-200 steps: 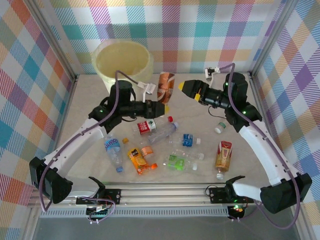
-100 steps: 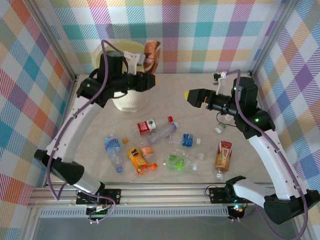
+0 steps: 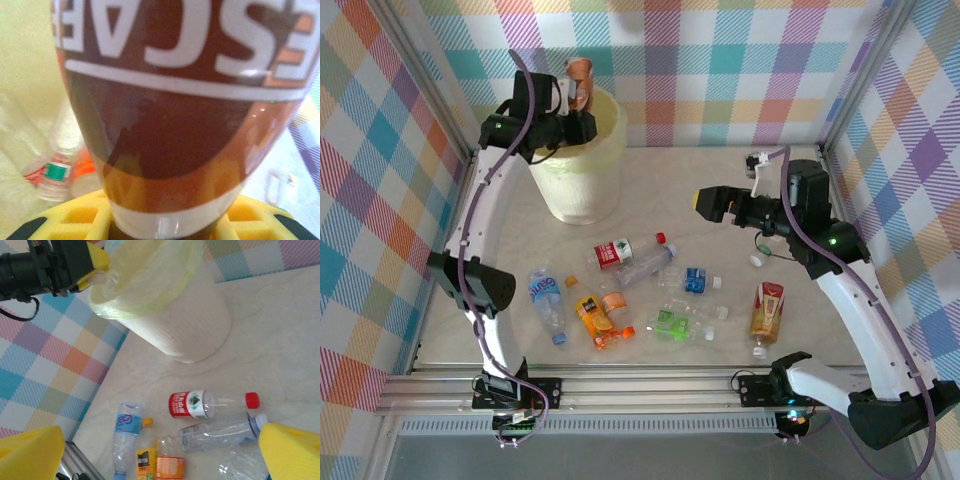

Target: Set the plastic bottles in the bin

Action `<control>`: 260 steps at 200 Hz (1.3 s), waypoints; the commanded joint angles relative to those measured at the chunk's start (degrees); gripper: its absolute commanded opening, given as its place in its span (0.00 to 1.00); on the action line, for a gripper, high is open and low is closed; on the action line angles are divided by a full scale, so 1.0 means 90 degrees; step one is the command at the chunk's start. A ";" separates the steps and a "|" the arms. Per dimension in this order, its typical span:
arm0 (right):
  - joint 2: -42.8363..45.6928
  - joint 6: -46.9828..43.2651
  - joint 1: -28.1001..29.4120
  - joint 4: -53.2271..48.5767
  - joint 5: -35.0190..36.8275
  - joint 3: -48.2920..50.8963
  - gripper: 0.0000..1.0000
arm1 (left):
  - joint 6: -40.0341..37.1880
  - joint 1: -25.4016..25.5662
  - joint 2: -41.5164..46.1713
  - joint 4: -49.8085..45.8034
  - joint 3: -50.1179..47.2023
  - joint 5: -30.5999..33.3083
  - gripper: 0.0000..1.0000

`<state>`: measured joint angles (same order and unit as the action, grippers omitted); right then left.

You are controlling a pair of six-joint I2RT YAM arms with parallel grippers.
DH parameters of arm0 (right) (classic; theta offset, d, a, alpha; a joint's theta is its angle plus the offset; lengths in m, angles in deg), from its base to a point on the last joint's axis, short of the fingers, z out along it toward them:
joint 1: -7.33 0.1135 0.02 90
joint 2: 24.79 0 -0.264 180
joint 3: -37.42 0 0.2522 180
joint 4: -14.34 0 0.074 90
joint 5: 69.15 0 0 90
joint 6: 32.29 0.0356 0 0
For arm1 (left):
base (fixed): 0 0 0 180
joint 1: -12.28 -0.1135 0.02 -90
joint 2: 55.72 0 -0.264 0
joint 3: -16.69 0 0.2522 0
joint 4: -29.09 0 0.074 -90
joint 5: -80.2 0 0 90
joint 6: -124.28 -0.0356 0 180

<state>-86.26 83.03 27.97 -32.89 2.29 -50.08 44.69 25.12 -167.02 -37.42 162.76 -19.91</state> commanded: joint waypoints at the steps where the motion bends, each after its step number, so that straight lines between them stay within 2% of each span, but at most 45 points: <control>1: 0.0020 -0.0231 -0.0017 -0.0249 0.0140 0.0104 1.00 | -0.0133 -0.0189 -0.0234 -0.0327 0.0477 0.0147 0.33; 78: -0.0045 -0.0079 -0.0017 -0.0349 0.0293 0.0331 1.00 | -0.0308 -0.0284 -0.0582 -0.0472 0.0480 0.0333 0.38; 134: -0.0103 -0.0110 -0.0013 -0.0524 0.0523 0.0282 1.00 | -0.0283 -0.0281 -0.0533 -0.0378 0.0467 0.0211 0.60; 164: -0.0104 -0.0118 -0.0017 -0.0539 0.0492 0.0302 1.00 | -0.0224 -0.0284 -0.0355 -0.0301 0.0381 0.0146 0.62; 195: -0.0092 -0.0166 -0.0013 -0.0497 0.0629 0.0454 1.00 | -0.0165 -0.0276 0.0199 0.0091 -0.0082 -0.0248 0.65; 228: -0.0136 -0.0148 -0.0008 -0.0435 0.0884 0.0629 1.00 | -0.0140 -0.0207 0.1120 0.0773 -0.1157 -0.0498 0.70; 260: -0.0172 -0.0150 -0.0009 -0.0514 0.1256 0.0673 1.00 | -0.0200 -0.0008 0.2063 0.1312 -0.2200 -0.0732 0.88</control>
<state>-87.75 82.42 27.97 -37.24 10.20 -44.64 43.12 23.46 -155.22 -31.78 147.74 -23.30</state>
